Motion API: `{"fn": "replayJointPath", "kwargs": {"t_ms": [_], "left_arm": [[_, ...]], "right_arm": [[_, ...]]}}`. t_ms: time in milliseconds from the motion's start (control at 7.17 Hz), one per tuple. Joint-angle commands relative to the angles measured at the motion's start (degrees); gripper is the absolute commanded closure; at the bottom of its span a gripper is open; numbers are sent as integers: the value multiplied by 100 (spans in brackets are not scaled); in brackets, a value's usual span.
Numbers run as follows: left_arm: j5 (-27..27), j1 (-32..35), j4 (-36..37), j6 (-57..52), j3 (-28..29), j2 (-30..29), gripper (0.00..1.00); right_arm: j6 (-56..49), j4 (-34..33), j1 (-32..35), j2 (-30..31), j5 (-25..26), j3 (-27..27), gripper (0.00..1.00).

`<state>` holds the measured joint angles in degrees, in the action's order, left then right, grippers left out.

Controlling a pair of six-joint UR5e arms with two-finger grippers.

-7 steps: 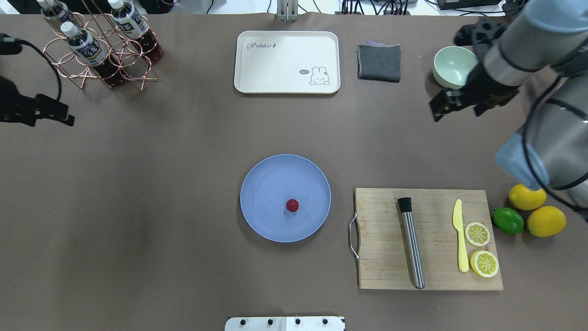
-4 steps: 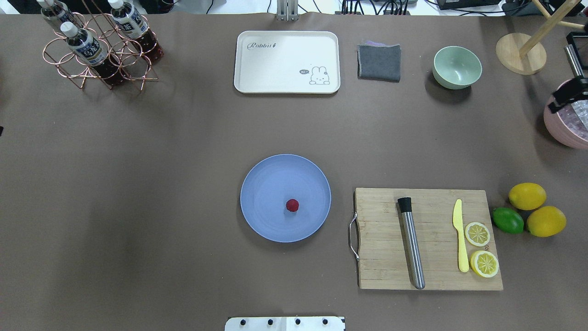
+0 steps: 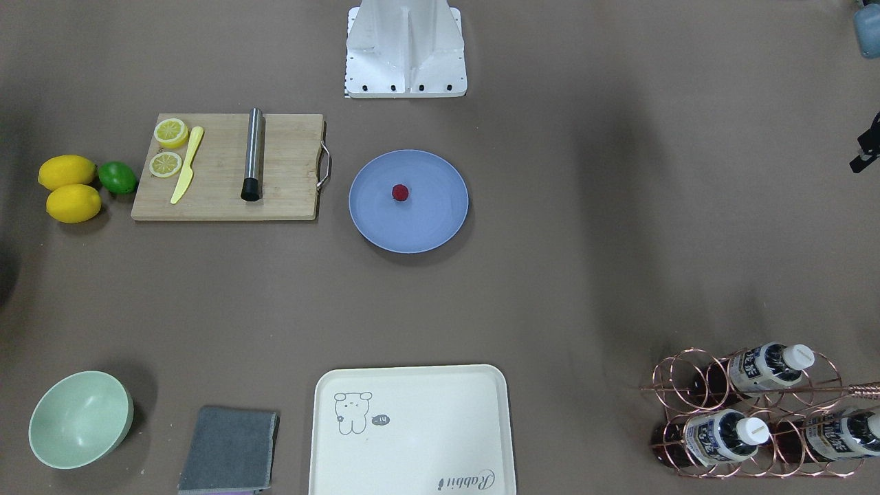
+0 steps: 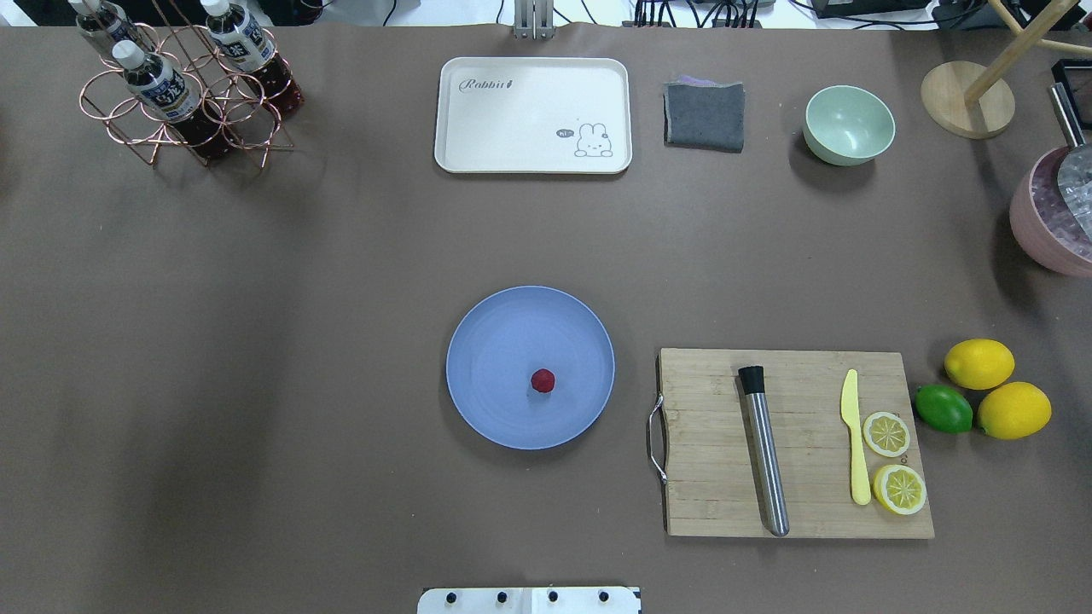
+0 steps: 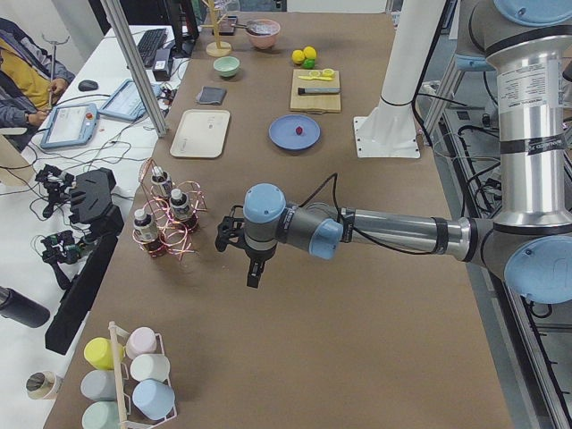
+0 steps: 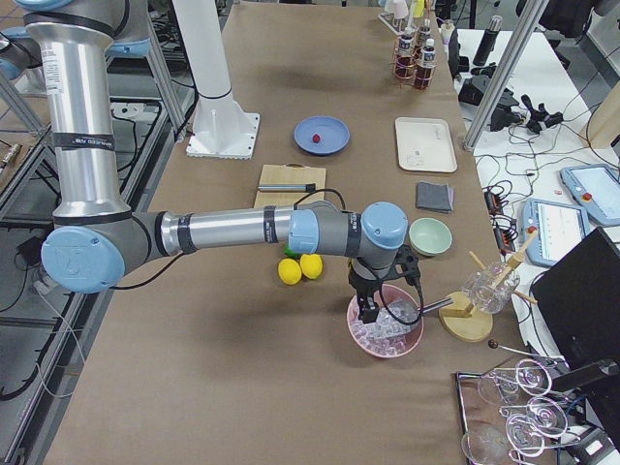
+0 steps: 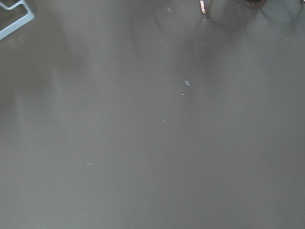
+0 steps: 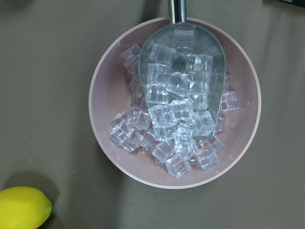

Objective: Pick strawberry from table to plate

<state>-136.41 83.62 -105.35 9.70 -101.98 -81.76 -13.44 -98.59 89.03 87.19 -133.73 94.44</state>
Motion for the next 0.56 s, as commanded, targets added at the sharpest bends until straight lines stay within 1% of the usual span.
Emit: {"fn": "replayJointPath", "kwargs": {"t_ms": [0,279,419], "left_arm": [[-211,216,-47,-126,3,11,2],[-158,225,-47,-135,38,20,2],[-149,225,-47,-135,38,133,2]], "right_arm": [[43,6,18,35,4,31,0],[18,6,62,43,4,40,0],[26,6,62,61,4,40,0]]}}
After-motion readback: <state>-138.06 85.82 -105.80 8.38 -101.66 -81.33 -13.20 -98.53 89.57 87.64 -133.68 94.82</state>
